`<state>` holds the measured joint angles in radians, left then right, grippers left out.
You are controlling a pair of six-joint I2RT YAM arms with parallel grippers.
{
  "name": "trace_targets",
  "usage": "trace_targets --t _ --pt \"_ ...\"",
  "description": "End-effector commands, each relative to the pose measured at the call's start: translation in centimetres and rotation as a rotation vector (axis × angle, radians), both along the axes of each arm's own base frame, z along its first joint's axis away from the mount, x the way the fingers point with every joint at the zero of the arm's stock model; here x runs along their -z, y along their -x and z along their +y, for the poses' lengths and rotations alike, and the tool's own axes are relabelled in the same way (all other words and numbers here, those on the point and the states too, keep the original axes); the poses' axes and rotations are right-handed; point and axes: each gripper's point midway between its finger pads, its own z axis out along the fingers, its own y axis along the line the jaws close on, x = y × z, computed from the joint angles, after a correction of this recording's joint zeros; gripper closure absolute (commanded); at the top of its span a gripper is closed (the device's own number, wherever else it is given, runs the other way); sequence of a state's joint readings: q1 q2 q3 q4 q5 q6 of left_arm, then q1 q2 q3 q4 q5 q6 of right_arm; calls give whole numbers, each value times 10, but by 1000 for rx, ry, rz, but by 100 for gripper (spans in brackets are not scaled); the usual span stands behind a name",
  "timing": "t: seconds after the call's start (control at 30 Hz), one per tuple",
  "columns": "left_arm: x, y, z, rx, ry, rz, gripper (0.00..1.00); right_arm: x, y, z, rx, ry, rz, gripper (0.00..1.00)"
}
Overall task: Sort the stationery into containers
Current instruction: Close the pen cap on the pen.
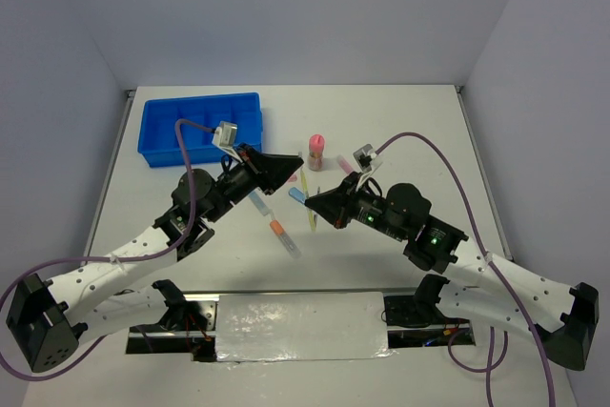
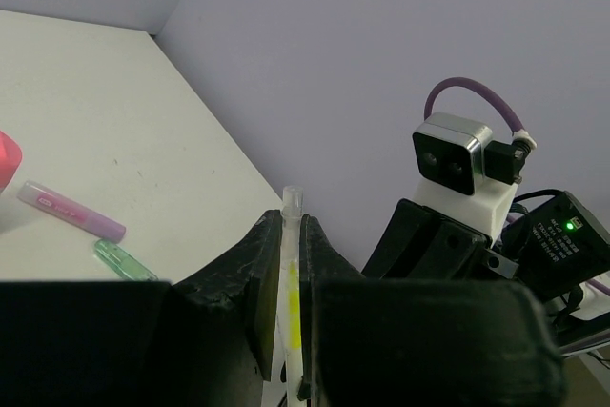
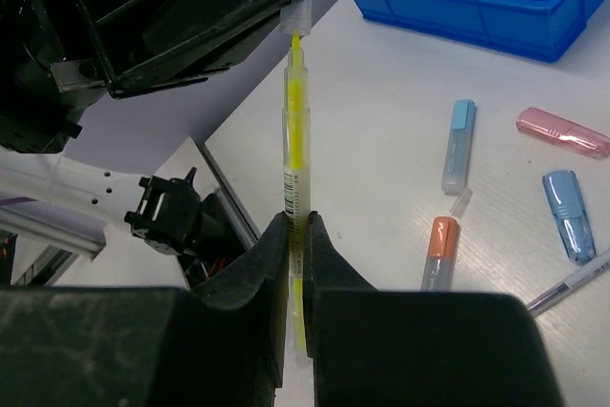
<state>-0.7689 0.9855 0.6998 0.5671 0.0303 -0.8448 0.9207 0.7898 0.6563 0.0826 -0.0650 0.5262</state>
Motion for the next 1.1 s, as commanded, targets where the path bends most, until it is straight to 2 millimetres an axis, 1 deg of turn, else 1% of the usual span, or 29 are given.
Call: trace_targets --t 0.0,0.23,0.4,0.7,0.77,0.8,0.93,0.97,1.0,1.03,1.07 --pt "-24 2 5 -9 63 -60 98 -39 2 1 -7 -81 -69 100" --pt "-23 4 3 11 76 -54 98 -42 -4 0 25 -91 -65 100" --pt "-19 4 3 10 79 -46 98 -54 -3 2 16 -113 -77 100" --pt "-17 6 0 33 104 -36 99 -64 -11 6 46 -140 -67 100" --pt "-17 8 1 38 116 -33 99 -70 -12 5 52 -163 -61 100" --pt "-17 8 1 38 119 -32 99 -74 -17 2 86 -176 -63 100" --pt "-14 7 2 32 113 -26 100 -88 -19 1 102 -210 -80 100" --pt "-14 8 0 39 109 -26 100 -94 -20 1 101 -212 -100 100" --pt "-13 7 0 39 103 -25 100 -96 -20 2 96 -212 -114 100" --pt "-13 8 -1 42 102 -24 100 -103 -18 2 87 -226 -140 100" --pt "-13 9 -1 47 101 -25 100 -105 -18 2 81 -216 -183 100"
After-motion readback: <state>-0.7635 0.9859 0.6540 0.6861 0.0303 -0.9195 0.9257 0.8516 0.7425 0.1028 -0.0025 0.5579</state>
